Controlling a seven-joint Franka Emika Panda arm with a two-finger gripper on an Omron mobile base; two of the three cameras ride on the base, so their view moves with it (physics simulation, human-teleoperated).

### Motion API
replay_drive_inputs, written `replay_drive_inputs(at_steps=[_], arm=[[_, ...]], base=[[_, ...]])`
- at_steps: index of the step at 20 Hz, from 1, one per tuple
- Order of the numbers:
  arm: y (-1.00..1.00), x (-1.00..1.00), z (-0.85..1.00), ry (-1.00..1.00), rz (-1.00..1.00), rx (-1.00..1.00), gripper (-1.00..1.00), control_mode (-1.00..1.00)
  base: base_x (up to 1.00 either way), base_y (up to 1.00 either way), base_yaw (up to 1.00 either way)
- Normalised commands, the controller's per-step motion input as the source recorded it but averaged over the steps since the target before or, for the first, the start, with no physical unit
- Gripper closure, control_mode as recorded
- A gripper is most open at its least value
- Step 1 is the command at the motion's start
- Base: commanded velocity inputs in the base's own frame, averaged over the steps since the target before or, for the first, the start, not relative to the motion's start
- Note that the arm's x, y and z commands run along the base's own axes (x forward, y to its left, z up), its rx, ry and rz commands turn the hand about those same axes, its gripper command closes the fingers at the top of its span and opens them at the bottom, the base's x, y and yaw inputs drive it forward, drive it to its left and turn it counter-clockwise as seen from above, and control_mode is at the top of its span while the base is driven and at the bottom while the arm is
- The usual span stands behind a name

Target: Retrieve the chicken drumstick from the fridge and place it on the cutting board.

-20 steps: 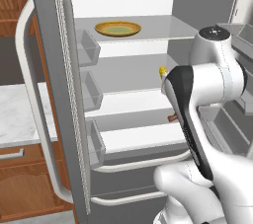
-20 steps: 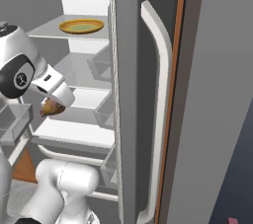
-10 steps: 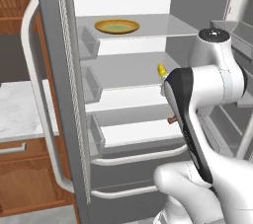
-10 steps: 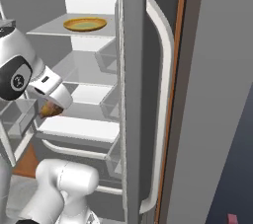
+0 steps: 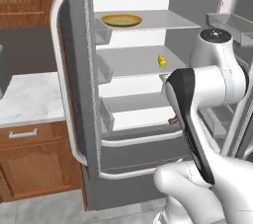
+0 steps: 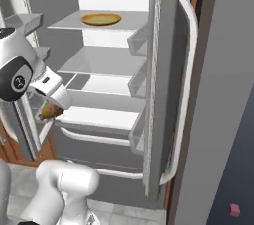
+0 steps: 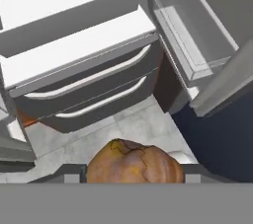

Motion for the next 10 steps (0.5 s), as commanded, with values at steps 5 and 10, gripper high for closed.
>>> replay_drive_inputs(at_steps=[5,10], arm=[[0.0,0.0,0.0,0.0,0.0,0.0,1.0,1.0],[0.0,0.0,0.0,0.0,0.0,0.0,1.0,1.0]], base=[[-0.46,0.68,-0.02],[-0.29,0.87,-0.03]])
